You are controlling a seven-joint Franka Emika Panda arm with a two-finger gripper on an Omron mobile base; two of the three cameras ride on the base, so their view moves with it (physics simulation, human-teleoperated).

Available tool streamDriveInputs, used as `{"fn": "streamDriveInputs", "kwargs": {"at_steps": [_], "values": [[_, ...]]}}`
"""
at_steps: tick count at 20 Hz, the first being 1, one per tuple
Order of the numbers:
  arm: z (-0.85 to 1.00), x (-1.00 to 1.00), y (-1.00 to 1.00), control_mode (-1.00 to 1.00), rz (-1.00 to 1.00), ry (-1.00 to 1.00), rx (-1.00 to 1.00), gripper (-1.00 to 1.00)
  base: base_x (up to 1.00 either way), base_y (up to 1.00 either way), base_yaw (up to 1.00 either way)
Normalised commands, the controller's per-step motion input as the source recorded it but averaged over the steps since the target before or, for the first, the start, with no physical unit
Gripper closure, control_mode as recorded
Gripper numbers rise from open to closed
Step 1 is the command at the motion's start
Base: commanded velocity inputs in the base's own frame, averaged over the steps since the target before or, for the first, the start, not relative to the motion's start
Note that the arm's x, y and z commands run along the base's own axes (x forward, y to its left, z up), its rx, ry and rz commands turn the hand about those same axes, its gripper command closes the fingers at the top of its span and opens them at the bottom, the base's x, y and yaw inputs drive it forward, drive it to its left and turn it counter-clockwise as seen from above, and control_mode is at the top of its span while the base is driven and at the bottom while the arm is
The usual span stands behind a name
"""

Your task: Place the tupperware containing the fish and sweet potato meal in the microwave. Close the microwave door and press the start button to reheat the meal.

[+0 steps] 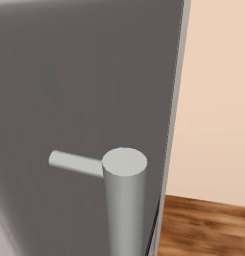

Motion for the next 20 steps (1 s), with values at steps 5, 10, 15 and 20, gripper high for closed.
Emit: {"fn": "streamDriveInputs", "kwargs": {"at_steps": [5,10,15,20], "values": [[0.00,0.00,0.00,1.00,0.00,0.00,0.00,1.00,-0.60,0.43,0.12],[0.00,0.00,0.00,1.00,0.00,0.00,0.00,1.00,-0.40,0.88,0.22],[0.00,0.00,0.00,1.00,0.00,0.00,0.00,1.00,-0.18,1.00,0.25],[0.00,0.00,0.00,1.00,0.00,0.00,0.00,1.00,-0.03,0.97,0.23]]}}
